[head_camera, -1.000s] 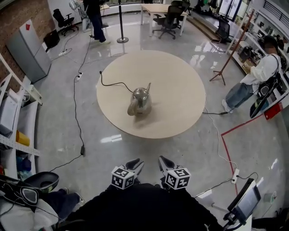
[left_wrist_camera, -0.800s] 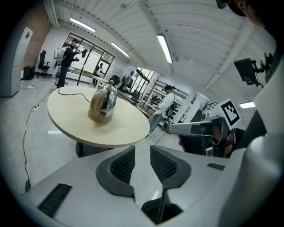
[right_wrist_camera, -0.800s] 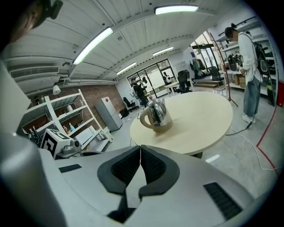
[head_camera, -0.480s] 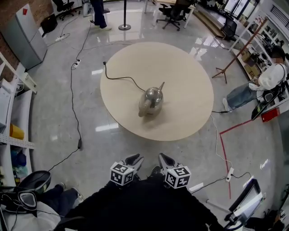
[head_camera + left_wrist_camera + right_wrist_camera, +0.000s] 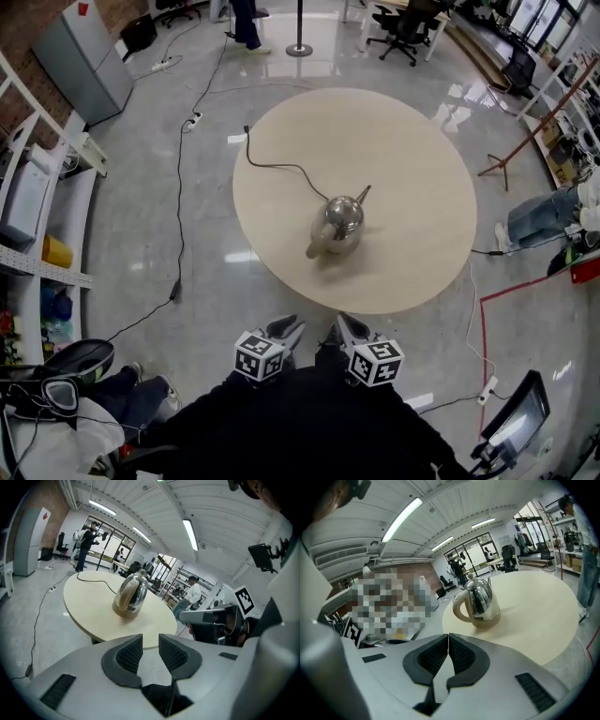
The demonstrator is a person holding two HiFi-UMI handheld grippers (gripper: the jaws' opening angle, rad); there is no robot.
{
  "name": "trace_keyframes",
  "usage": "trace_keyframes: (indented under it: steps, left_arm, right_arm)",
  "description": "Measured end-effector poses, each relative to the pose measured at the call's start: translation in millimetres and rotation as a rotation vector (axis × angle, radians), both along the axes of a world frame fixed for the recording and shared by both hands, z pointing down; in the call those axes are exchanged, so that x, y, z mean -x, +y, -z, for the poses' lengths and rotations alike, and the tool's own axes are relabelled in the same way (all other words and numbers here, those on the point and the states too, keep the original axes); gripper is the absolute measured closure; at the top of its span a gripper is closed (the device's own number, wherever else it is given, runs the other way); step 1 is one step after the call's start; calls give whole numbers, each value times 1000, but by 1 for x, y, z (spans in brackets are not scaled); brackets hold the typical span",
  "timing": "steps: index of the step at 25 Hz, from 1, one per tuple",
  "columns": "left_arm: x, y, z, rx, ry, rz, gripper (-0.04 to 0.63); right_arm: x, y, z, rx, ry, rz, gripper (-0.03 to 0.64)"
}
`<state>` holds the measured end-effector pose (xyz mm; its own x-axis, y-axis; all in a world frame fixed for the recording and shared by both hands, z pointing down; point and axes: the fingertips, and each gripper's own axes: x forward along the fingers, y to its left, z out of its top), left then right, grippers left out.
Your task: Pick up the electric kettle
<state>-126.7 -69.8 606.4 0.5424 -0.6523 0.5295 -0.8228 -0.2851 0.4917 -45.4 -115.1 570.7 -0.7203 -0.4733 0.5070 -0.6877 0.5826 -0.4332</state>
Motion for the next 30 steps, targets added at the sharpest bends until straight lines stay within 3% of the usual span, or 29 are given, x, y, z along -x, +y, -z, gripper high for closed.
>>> trace_keyframes:
  steps: [6,11,16,23,27,30]
  left_arm:
    - [-17,-71,17,-33,-42,76,477]
    - [-31,-111,39,-112,-47,162,477]
    - [-20,-152,48,-158,-157,222,477]
    - [0,-187,56,-202,-354,214,470]
    - [8,-205,33,-148,-371,131,405]
    - [14,-216,6,-77,-366,73,397]
  right_arm:
    - [-18,-83,21,-41,-51,50,601]
    - [-39,-119,28,-51,-78,95,601]
    - [-51,-152,23,-37,-101,110,601]
    - [-57,-176,15,-9,-106,106,601]
    - [-51,-189,13,-5,-96,77,601]
    - [-42,-195,13,-17,-78,73,601]
